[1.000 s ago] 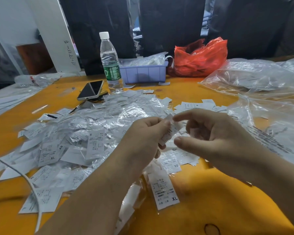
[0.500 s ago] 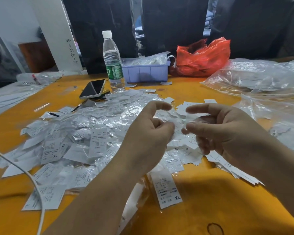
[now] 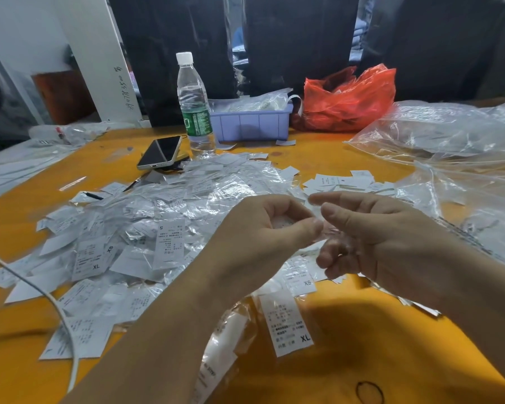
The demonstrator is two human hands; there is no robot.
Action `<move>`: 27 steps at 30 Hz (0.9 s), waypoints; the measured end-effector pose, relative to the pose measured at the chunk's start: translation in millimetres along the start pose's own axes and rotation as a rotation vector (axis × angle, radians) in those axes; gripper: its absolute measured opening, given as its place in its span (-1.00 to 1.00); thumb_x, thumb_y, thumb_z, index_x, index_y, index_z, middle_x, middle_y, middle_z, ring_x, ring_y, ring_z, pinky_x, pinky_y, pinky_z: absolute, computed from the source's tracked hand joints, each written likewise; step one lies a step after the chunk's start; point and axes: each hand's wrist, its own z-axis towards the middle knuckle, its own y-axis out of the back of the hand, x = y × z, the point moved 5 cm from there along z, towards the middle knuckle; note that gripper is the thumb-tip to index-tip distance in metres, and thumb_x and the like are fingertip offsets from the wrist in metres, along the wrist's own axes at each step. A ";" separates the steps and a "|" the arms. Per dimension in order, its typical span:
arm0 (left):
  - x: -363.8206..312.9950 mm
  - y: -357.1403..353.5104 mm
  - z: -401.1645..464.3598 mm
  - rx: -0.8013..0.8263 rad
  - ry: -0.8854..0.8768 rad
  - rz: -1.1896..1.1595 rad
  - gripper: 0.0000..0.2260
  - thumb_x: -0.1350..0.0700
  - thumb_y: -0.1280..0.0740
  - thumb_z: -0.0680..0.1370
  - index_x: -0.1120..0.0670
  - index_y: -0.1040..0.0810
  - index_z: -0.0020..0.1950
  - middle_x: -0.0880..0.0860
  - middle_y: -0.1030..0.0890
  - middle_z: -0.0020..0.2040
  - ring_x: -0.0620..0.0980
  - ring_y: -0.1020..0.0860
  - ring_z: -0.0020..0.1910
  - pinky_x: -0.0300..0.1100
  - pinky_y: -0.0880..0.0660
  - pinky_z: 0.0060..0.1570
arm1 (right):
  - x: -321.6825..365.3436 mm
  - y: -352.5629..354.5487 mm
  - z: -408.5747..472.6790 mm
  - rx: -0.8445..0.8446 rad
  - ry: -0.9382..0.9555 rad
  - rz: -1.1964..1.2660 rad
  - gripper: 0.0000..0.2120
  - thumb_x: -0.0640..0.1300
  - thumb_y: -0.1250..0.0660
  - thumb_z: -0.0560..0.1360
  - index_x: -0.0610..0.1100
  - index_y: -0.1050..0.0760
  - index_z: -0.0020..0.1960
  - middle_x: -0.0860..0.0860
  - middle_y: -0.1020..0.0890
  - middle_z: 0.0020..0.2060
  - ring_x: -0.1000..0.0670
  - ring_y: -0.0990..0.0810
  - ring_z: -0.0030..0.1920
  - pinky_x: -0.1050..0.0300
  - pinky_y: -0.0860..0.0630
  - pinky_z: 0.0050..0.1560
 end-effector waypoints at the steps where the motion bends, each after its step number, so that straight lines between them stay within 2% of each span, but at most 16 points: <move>1: 0.6 0.5 0.2 -0.019 0.003 0.027 -0.94 0.04 -0.41 0.52 -0.01 -0.67 -0.12 -0.10 -0.68 -0.21 -0.20 -0.64 -0.16 -0.40 -0.49 -0.21 | -0.8 -0.4 -0.4 0.007 -0.006 -0.002 -0.49 -0.12 -0.35 0.34 -0.17 -0.45 0.28 -0.16 -0.67 -0.31 -0.12 -0.62 -0.39 0.08 -0.58 -0.44; 4: 2.5 3.8 0.4 -0.100 0.035 0.041 -0.91 0.10 -0.40 0.51 0.02 -0.66 -0.19 -0.08 -0.67 -0.28 -0.21 -0.61 -0.26 -0.46 -0.44 -0.31 | -2.4 -2.5 -2.0 0.059 -0.026 -0.071 -0.54 -0.11 -0.34 0.38 -0.16 -0.46 0.26 -0.20 -0.69 -0.21 -0.12 -0.64 -0.34 0.08 -0.59 -0.38; 7: 6.2 9.3 1.9 -0.164 0.076 0.053 -0.89 0.11 -0.38 0.49 0.03 -0.64 -0.23 -0.05 -0.62 -0.30 -0.18 -0.55 -0.30 -0.41 -0.41 -0.34 | -1.6 -1.4 -3.1 0.100 -0.026 -0.242 -0.69 -0.12 -0.37 0.36 -0.20 -0.59 0.08 -0.20 -0.70 -0.14 -0.09 -0.65 -0.30 0.12 -0.59 -0.34; 11: 9.1 9.8 3.7 -0.174 0.090 0.043 -0.84 0.08 -0.36 0.50 0.11 -0.59 -0.24 -0.09 -0.43 -0.46 -0.18 -0.35 -0.49 -0.36 -0.32 -0.48 | -2.5 -0.8 -3.6 0.135 -0.044 -0.333 -0.76 -0.08 -0.41 0.32 -0.22 -0.65 -0.11 -0.17 -0.69 -0.19 -0.07 -0.63 -0.28 0.13 -0.57 -0.33; 13: 11.3 8.7 4.7 -0.142 0.119 -0.003 -0.76 -0.01 -0.37 0.52 0.16 -0.59 -0.20 -0.15 -0.33 -0.53 -0.19 -0.29 -0.55 -0.34 -0.28 -0.50 | -1.8 1.8 -1.9 0.090 -0.023 -0.333 -0.76 -0.06 -0.43 0.27 -0.19 -0.68 -0.16 -0.10 -0.65 -0.27 -0.01 -0.57 -0.32 0.14 -0.54 -0.36; 16: 11.1 4.4 5.1 -0.026 0.159 -0.102 -0.68 -0.16 -0.40 0.46 0.11 -0.61 -0.16 -0.21 -0.39 -0.56 -0.26 -0.38 -0.55 -0.36 -0.28 -0.45 | 3.1 8.0 0.4 -0.001 0.039 -0.252 -0.77 -0.05 -0.42 0.26 -0.16 -0.70 -0.17 -0.05 -0.50 -0.41 0.04 -0.44 -0.43 0.18 -0.48 -0.44; 19: 8.5 3.5 4.6 -0.019 0.139 -0.134 -0.85 0.03 -0.43 0.48 0.11 -0.62 -0.17 -0.21 -0.43 -0.54 -0.27 -0.41 -0.53 -0.45 -0.31 -0.45 | 6.0 7.4 -0.4 0.003 0.061 -0.188 -0.77 -0.08 -0.41 0.27 -0.18 -0.69 -0.15 -0.08 -0.54 -0.41 0.04 -0.44 -0.46 0.21 -0.47 -0.46; 21: 10.6 6.8 5.0 -0.065 0.151 -0.159 -0.88 0.11 -0.41 0.50 0.11 -0.61 -0.21 -0.16 -0.43 -0.51 -0.23 -0.38 -0.51 -0.35 -0.30 -0.40 | 5.8 6.3 -0.5 0.016 0.063 -0.190 -0.77 -0.11 -0.41 0.27 -0.20 -0.68 -0.14 -0.10 -0.60 -0.38 0.03 -0.48 -0.46 0.22 -0.48 -0.46; 24: 12.3 11.8 5.1 -0.119 0.187 -0.241 -0.87 0.09 -0.42 0.42 0.14 -0.60 -0.26 0.04 -0.35 -0.41 -0.06 -0.28 -0.44 -0.22 -0.21 -0.39 | 4.5 6.8 -0.1 0.037 0.048 -0.196 -0.82 -0.15 -0.43 0.27 -0.20 -0.68 -0.17 -0.12 -0.63 -0.37 0.04 -0.51 -0.46 0.22 -0.48 -0.46; 27: 10.4 9.0 5.3 -0.083 0.163 -0.204 -0.86 0.18 -0.37 0.47 0.10 -0.56 -0.30 -0.13 -0.40 -0.50 -0.18 -0.35 -0.50 -0.27 -0.25 -0.37 | 1.1 3.1 -1.3 0.128 -0.015 -0.191 -0.87 -0.21 -0.55 0.27 -0.15 -0.69 -0.19 -0.12 -0.62 -0.35 0.04 -0.51 -0.44 0.20 -0.48 -0.46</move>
